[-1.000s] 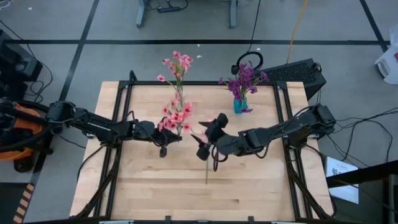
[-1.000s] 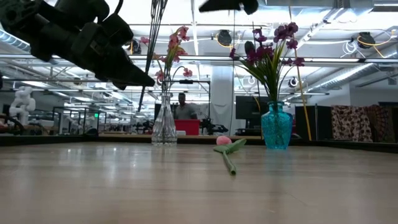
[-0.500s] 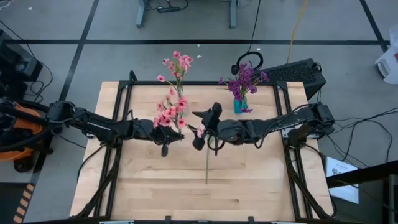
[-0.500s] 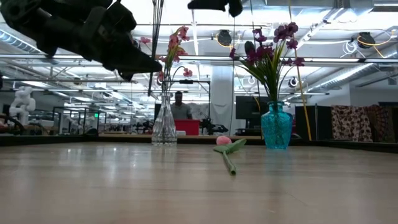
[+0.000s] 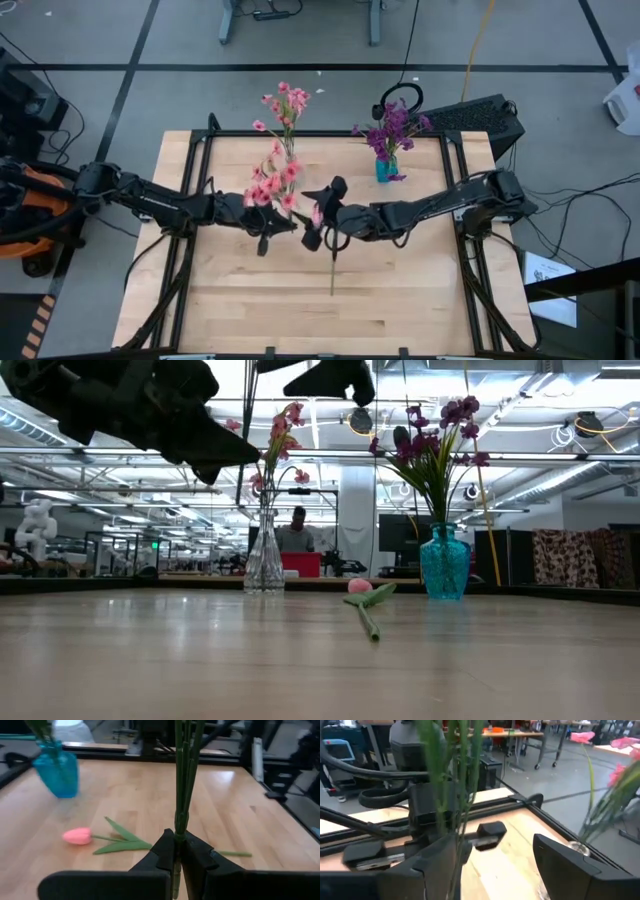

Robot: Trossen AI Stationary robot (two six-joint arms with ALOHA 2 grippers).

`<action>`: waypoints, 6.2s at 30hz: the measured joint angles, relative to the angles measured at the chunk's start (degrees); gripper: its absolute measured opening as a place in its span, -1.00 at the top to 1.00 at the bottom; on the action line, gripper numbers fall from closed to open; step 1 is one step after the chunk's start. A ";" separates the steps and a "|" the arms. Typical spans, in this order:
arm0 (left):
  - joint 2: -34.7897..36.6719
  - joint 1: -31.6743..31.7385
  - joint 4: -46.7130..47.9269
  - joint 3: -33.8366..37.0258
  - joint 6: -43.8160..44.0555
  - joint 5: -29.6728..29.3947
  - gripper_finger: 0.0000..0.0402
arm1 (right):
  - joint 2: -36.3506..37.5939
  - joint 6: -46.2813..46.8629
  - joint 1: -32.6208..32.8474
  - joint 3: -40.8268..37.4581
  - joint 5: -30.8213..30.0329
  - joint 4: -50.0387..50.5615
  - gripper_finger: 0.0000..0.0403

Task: Sort flowers into vase by color
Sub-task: Put the left pink flower into the transparent vase

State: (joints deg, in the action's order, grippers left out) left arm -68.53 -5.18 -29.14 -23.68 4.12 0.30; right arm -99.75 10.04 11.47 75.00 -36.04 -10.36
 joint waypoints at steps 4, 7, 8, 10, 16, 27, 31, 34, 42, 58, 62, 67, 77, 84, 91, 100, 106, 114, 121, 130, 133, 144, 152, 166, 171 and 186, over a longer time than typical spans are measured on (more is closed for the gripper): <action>0.00 -0.97 0.36 0.00 -0.04 0.27 0.89 | -1.44 -2.35 0.94 -0.02 -2.97 -6.86 -0.26; 0.00 -1.35 2.03 0.00 -0.05 0.21 0.89 | -1.40 -5.84 2.42 0.00 -6.13 -10.14 -0.26; 0.00 -1.35 2.72 0.00 -0.07 0.21 0.89 | -1.41 -6.68 3.01 0.00 -6.11 -10.66 -0.26; 0.00 -1.33 3.79 0.00 -0.04 0.14 0.89 | -1.29 -8.24 4.37 -0.02 -6.07 -11.40 -0.26; 0.00 -1.35 4.19 0.00 -0.07 0.08 0.89 | -0.91 -9.73 7.88 0.00 -8.60 -11.91 -0.34; 0.00 -1.35 4.02 0.00 -0.01 -0.03 0.89 | -0.25 -7.98 10.52 0.00 -20.10 -15.17 -0.92; 0.00 -1.35 3.95 0.00 -0.03 -0.05 0.89 | -0.56 -7.97 9.51 0.00 -13.50 -19.95 -0.96; 0.00 -1.35 3.97 0.02 -0.04 0.53 0.89 | -0.65 -9.81 8.61 0.00 -12.95 -22.03 -0.96; 0.00 -1.35 4.07 0.04 -0.11 0.87 0.89 | -0.65 -9.42 4.50 -0.02 -3.35 -24.23 -0.95; 0.00 -1.35 4.49 0.07 -0.44 1.04 0.89 | -0.67 -9.21 2.30 -0.01 3.39 -26.22 -0.37; 0.00 -1.35 4.48 0.07 -0.42 1.04 0.89 | -0.67 -7.30 1.65 0.00 3.37 -25.21 -0.07; 0.00 -1.35 4.45 0.07 -0.41 1.04 0.89 | -0.67 -6.03 1.15 0.00 3.37 -24.45 0.21; -0.02 -1.35 4.06 0.07 0.10 0.70 0.89 | -0.69 -6.01 0.91 -0.01 3.35 -23.35 0.80; -0.02 -1.33 3.35 0.07 1.51 -2.53 0.68 | -0.71 -8.46 0.76 0.00 2.91 -22.92 0.96; -0.02 -1.26 4.76 0.07 -0.04 -9.48 0.18 | -0.42 -11.44 -0.25 -0.02 2.87 -23.11 0.99; -0.02 0.59 7.39 0.07 -1.62 -26.39 -0.01 | 3.36 -19.66 -1.01 -0.02 -0.41 -23.31 0.99; -0.02 6.37 7.37 0.09 -0.17 -31.85 -0.01 | 4.12 -20.61 -3.40 -0.02 0.16 -21.79 1.00; -0.02 13.75 -4.93 6.41 -2.59 -21.99 -0.01 | 4.10 -18.48 -7.79 -0.02 8.09 -20.38 1.00; -0.02 18.66 -13.95 10.32 -7.85 -14.02 -0.01 | 2.97 -20.86 -9.86 -0.02 9.58 -25.66 1.00; -3.19 24.47 -14.34 10.32 -8.55 -9.93 -0.01 | -4.08 -25.45 -11.29 -0.04 9.61 -41.10 1.00; -6.30 25.80 -17.59 10.32 -8.98 -8.72 -0.01 | -4.47 -28.18 -11.55 -0.04 5.98 -42.46 1.00; -14.47 29.20 -28.02 10.29 -8.67 -2.50 -0.01 | -0.39 -31.97 -11.00 -0.04 4.33 -38.94 1.00; -18.88 33.35 -33.56 9.63 -7.43 4.64 -0.01 | -0.05 -30.30 -12.92 -0.04 4.72 -36.25 1.00; -22.87 36.16 -33.33 6.67 -7.45 10.07 -0.01 | -0.41 -24.64 -15.67 -0.04 9.01 -36.36 1.00; -22.91 36.18 -33.33 6.67 -7.45 10.07 -0.01 | -0.41 -24.01 -16.23 -0.04 9.13 -34.45 1.00; -22.91 36.18 -33.34 6.67 -7.45 10.04 -0.01 | -0.41 -19.34 -17.84 -0.04 9.10 -30.60 1.00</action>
State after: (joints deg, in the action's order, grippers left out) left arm -91.44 31.00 -62.48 -17.02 -3.33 10.35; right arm -100.16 -9.30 -6.36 74.96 -26.93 -40.96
